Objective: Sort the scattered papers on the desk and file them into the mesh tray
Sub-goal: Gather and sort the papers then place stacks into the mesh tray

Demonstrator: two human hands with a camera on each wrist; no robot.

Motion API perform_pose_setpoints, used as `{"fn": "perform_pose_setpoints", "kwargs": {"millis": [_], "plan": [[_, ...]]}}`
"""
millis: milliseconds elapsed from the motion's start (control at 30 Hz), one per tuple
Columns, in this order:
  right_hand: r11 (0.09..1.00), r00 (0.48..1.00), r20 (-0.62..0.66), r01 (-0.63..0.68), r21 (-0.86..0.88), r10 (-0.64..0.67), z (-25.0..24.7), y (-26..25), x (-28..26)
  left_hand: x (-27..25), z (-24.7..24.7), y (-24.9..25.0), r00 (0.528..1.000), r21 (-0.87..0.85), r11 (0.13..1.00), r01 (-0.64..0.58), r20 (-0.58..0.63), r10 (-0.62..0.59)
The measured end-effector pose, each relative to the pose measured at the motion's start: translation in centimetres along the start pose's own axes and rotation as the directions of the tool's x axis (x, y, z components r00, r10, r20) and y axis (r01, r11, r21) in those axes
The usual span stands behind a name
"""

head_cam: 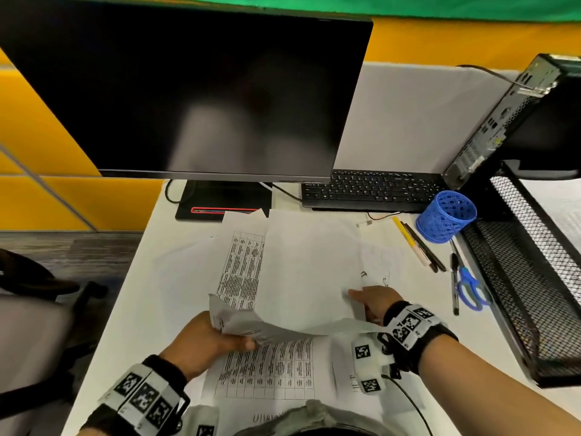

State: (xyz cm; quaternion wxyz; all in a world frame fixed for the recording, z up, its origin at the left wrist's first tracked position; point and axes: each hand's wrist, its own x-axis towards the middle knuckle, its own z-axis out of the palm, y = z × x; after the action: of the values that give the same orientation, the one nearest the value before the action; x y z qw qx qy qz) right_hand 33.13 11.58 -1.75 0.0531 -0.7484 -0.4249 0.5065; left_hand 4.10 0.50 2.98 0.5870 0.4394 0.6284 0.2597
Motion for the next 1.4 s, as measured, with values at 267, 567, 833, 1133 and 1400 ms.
{"fn": "perform_pose_setpoints", "kwargs": {"millis": [267, 567, 833, 1133, 1400], "plan": [[0.989, 0.982, -0.136, 0.137, 0.05, -0.129, -0.1, 1.8, -0.2, 0.7, -0.9, 0.4, 0.958, -0.174, 0.982, -0.075, -0.285, 0.023], [0.908, 0.945, -0.026, 0.32, 0.271, -0.326, -0.2, 2.1, -2.1, 2.9, -0.2, 3.9, 0.904, -0.345, 0.911, -0.224, -0.424, 0.061], [0.818, 0.906, -0.072, 0.41, 0.405, -0.418, -0.6, -0.5, -4.7, 4.2, 1.1, 6.4, 0.811, -0.369, 0.844, -0.39, -0.572, 0.124], [0.611, 0.671, -0.321, 0.741, 0.279, -0.668, -2.4, -6.1, -8.6, 2.0, 2.6, 11.5, 0.67, -0.124, 0.767, -0.63, -0.587, 0.455], [0.555, 0.645, -0.367, 0.764, 0.329, -0.67, -1.6, -3.8, -9.3, 1.2, 3.0, 9.2, 0.709, -0.108, 0.794, -0.598, -0.534, 0.461]]}}
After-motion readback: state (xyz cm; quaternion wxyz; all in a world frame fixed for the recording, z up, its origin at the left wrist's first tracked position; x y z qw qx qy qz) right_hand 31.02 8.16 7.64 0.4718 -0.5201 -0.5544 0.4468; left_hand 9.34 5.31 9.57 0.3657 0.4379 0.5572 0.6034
